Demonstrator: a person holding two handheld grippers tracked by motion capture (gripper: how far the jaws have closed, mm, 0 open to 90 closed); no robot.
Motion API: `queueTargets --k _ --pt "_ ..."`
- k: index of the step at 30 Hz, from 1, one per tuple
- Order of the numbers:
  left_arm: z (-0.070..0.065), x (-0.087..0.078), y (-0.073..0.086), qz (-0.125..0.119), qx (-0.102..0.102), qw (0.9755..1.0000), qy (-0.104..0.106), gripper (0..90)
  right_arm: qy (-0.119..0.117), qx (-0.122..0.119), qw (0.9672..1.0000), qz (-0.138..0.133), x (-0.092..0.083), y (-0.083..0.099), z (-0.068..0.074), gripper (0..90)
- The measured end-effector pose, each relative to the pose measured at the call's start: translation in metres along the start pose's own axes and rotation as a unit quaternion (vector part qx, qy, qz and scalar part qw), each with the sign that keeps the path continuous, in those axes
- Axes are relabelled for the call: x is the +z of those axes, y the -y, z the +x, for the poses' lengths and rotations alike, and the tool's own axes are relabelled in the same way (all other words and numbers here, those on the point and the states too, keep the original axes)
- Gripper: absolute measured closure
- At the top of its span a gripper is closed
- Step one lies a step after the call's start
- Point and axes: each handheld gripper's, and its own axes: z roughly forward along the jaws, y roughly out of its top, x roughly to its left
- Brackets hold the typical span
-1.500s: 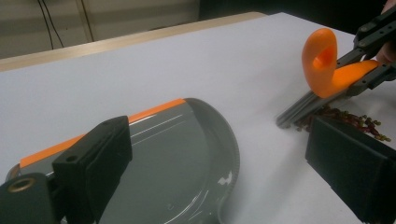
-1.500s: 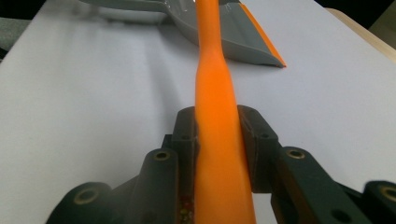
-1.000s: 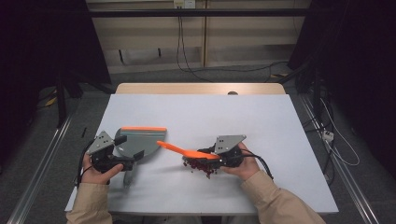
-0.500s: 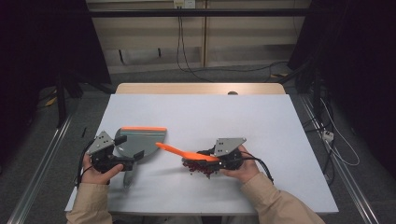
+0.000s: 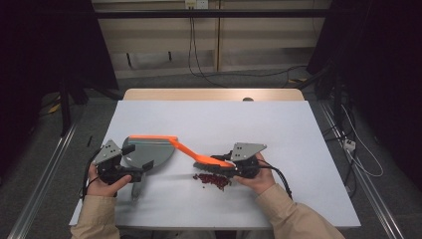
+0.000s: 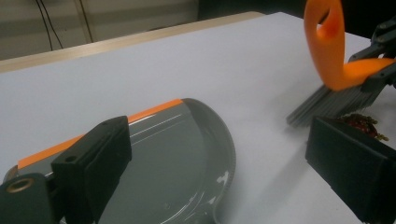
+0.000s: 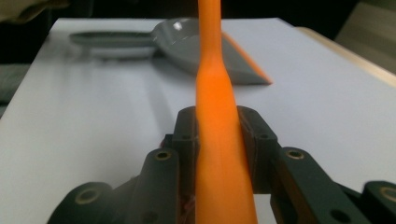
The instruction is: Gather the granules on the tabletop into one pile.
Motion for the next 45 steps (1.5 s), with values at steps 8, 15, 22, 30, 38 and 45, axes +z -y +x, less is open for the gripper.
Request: queueTargets --k 8,15,22,30,38,45 --pt "0.000 0.000 0.000 0.000 0.000 1.0000 0.000 7.1 0.076 0.112 0.9901 -0.035 -0.006 -0.020 0.012 71.4" --pt "0.000 -0.002 -0.001 -0.003 0.001 1.0000 -0.003 7.1 0.082 0.234 0.9676 -0.044 0.021 -0.024 0.041 71.4" --pt "0.001 -0.002 -0.001 -0.003 0.001 1.0000 -0.003 7.1 0.096 0.295 0.9497 -0.040 0.054 -0.020 0.053 71.4" --pt "0.001 -0.001 0.000 -0.004 0.000 1.0000 -0.004 7.0 0.146 0.335 0.9308 -0.003 0.047 -0.008 0.043 71.1" --pt "-0.001 0.000 -0.001 -0.001 0.006 1.0000 -0.003 7.0 0.171 0.356 0.9189 0.000 0.022 0.007 0.039 70.3" --pt "-0.002 -0.001 -0.001 -0.001 0.007 1.0000 -0.004 7.0 0.186 0.359 0.9148 0.005 0.009 0.012 0.036 70.1"
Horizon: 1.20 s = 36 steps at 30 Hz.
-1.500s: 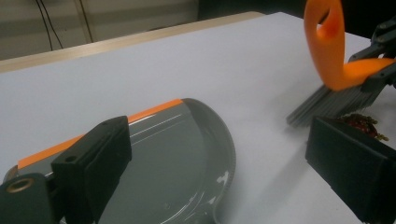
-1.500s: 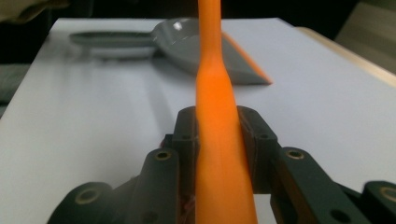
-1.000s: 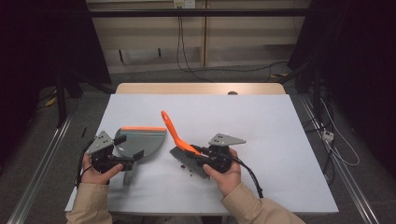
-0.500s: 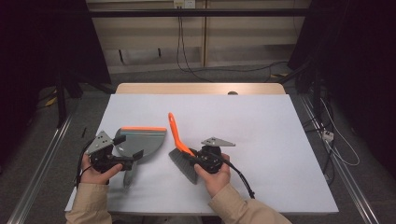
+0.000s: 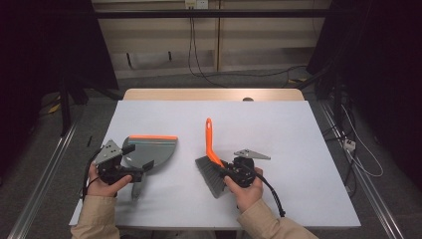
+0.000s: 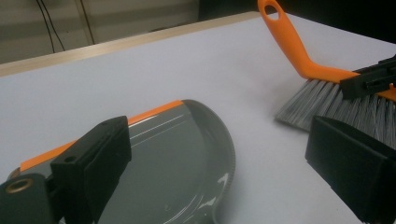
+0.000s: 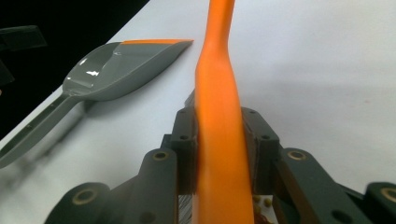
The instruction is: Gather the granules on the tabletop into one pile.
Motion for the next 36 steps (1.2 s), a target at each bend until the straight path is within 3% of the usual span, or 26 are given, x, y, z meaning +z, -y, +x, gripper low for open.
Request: queueTargets --k 9,15,19,26,30,36 --pt "-0.001 0.000 0.000 0.000 0.002 1.0000 0.001 7.0 0.010 0.007 0.9999 -0.006 -0.008 0.000 -0.010 70.1" --pt "-0.002 0.001 -0.001 0.000 0.003 1.0000 0.002 7.0 -0.026 0.044 0.9986 -0.013 -0.005 -0.003 -0.016 70.8" --pt "-0.002 0.001 -0.001 0.001 0.003 1.0000 0.002 6.9 -0.047 0.048 0.9976 -0.015 -0.002 -0.007 -0.013 71.2" --pt "-0.002 0.000 -0.001 0.001 0.004 1.0000 0.002 6.9 -0.076 0.007 0.9960 -0.047 -0.009 -0.027 -0.002 71.3" --pt "-0.004 -0.002 -0.001 0.002 0.002 1.0000 0.002 6.9 -0.075 -0.030 0.9948 -0.062 -0.016 -0.038 -0.003 71.3" --pt "-0.007 -0.003 -0.001 0.012 0.005 0.9999 0.005 6.8 -0.060 -0.103 0.9914 -0.053 -0.022 -0.041 -0.016 71.3"
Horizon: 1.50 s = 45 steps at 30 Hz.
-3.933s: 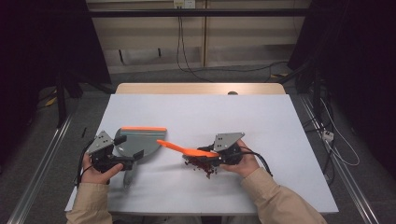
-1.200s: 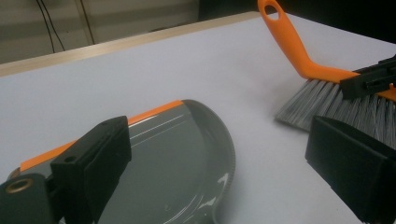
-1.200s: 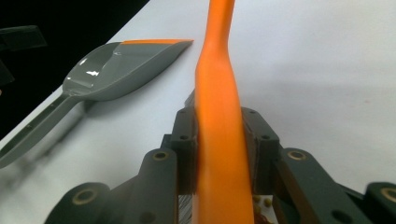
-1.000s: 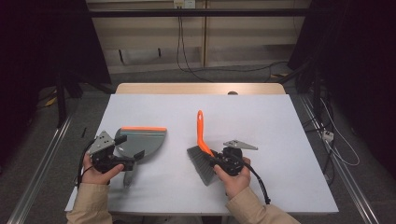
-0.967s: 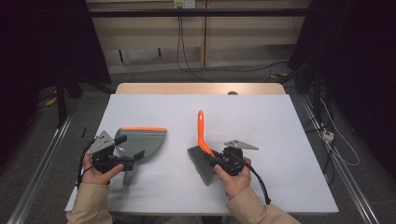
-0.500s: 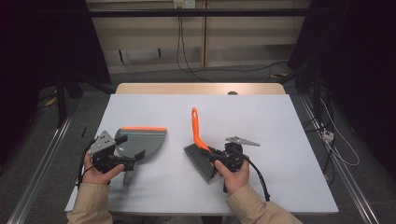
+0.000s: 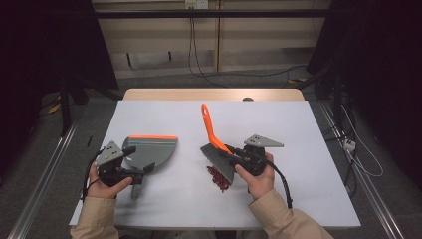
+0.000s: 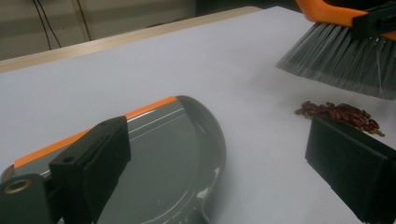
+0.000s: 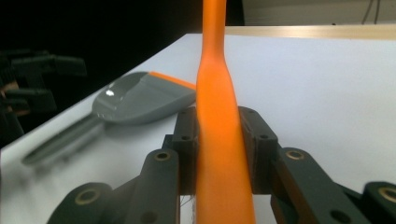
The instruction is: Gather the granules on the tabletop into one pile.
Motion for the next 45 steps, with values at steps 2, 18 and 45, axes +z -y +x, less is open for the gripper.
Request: queueTargets --k 2,18,45 --pt "0.000 -0.001 0.001 -0.001 -0.002 1.0000 -0.001 6.8 0.010 -0.029 0.9995 0.004 -0.001 0.000 -0.004 71.3" --pt "0.003 -0.004 0.005 -0.003 -0.012 0.9999 -0.004 6.8 -0.055 -0.255 0.9633 0.062 0.039 0.000 -0.019 71.3" --pt "-0.007 -0.013 0.018 0.031 -0.007 0.9995 -0.009 6.6 -0.078 -0.260 0.9620 0.027 0.008 0.001 -0.009 71.4"
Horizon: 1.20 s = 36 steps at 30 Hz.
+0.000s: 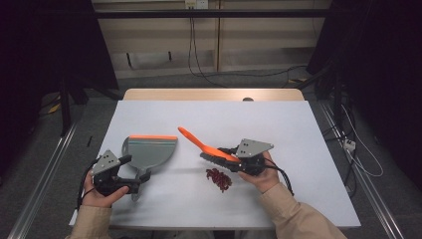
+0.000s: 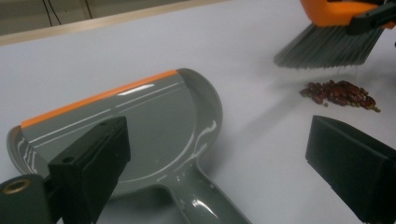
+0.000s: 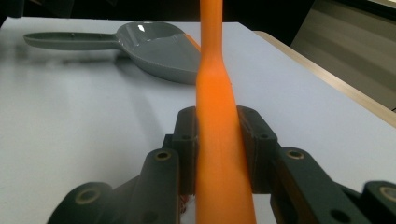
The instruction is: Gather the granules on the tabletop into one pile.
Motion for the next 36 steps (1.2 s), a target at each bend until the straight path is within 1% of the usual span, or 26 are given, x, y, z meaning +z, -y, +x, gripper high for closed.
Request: queueTargets --k 1,2,4,6,9,11,12,14,15,17,18,20,21,23,25,27,29,30,32,33,34,35,36 --pt "-0.001 0.001 0.001 0.002 -0.001 1.0000 -0.002 6.6 -0.001 -0.001 1.0000 -0.001 -0.001 0.000 0.000 71.4" --pt "-0.001 0.000 0.002 0.006 0.004 1.0000 -0.005 6.6 0.003 0.001 1.0000 -0.002 -0.003 0.000 0.001 71.4" --pt "-0.002 0.000 0.003 0.006 0.002 1.0000 -0.006 6.6 0.002 0.005 0.9999 -0.009 -0.007 0.001 0.002 71.4" --pt "-0.003 0.000 0.005 0.013 0.004 0.9998 -0.015 6.8 0.004 0.013 0.9998 -0.016 -0.010 0.001 0.002 71.4" --pt "-0.001 0.001 0.011 0.026 -0.002 0.9993 -0.027 7.1 0.010 0.017 0.9996 -0.021 -0.016 0.001 0.004 71.4" --pt "0.000 0.001 0.014 0.033 -0.005 0.9987 -0.039 7.6 0.009 0.025 0.9992 -0.029 -0.020 0.002 0.004 71.4" --pt "-0.001 0.001 0.014 0.040 -0.005 0.9982 -0.044 7.7 0.014 0.025 0.9992 -0.029 -0.021 0.001 0.004 71.4" --pt "-0.001 0.001 0.016 0.041 -0.008 0.9977 -0.054 8.3 0.015 0.027 0.9989 -0.034 -0.024 0.001 0.004 71.4" --pt "-0.002 0.002 0.017 0.047 -0.011 0.9968 -0.063 9.1 0.018 0.026 0.9989 -0.035 -0.025 0.001 0.005 71.4" --pt "-0.002 0.003 0.018 0.054 -0.011 0.9962 -0.067 10.0 0.019 0.032 0.9986 -0.037 -0.026 0.001 0.004 71.4" --pt "-0.002 0.004 0.020 0.055 -0.015 0.9962 -0.066 11.4 0.022 0.030 0.9986 -0.038 -0.027 0.001 0.004 71.4" --pt "-0.001 0.007 0.023 0.074 -0.016 0.9943 -0.074 15.3 0.021 0.033 0.9985 -0.038 -0.028 0.001 0.004 71.4" --pt "0.000 0.007 0.024 0.077 -0.022 0.9941 -0.073 15.0 0.024 0.032 0.9985 -0.038 -0.028 0.001 0.004 71.4" --pt "0.002 0.006 0.025 0.081 -0.033 0.9932 -0.077 15.1 0.024 0.036 0.9983 -0.039 -0.030 0.001 0.003 71.4" --pt "0.004 0.004 0.026 0.085 -0.035 0.9922 -0.084 15.9 0.028 0.038 0.9980 -0.041 -0.031 0.002 0.002 71.4" --pt "0.008 0.001 0.027 0.081 -0.043 0.9915 -0.092 18.1 0.031 0.041 0.9978 -0.042 -0.032 0.002 0.001 71.4" --pt "0.013 -0.003 0.028 0.083 -0.049 0.9903 -0.101 21.1 0.033 0.042 0.9977 -0.041 -0.034 0.002 0.001 71.3" --pt "0.015 -0.004 0.028 0.076 -0.050 0.9906 -0.102 23.7 0.034 0.042 0.9977 -0.042 -0.034 0.003 0.000 71.4" --pt "0.018 -0.003 0.026 0.076 -0.041 0.9914 -0.098 29.4 0.036 0.045 0.9975 -0.041 -0.035 0.003 -0.001 71.4" --pt "0.018 -0.001 0.025 0.076 -0.035 0.9920 -0.094 30.3 0.037 0.046 0.9974 -0.041 -0.035 0.003 -0.001 71.4" --pt "0.018 0.002 0.023 0.082 -0.024 0.9924 -0.089 31.8 0.039 0.047 0.9973 -0.041 -0.035 0.003 -0.001 71.4" --pt "0.017 0.006 0.022 0.086 -0.016 0.9927 -0.082 33.4 0.038 0.049 0.9973 -0.040 -0.035 0.004 -0.002 71.4" --pt "0.017 0.010 0.021 0.093 -0.012 0.9924 -0.079 34.8 0.038 0.049 0.9973 -0.040 -0.035 0.004 -0.002 71.4"
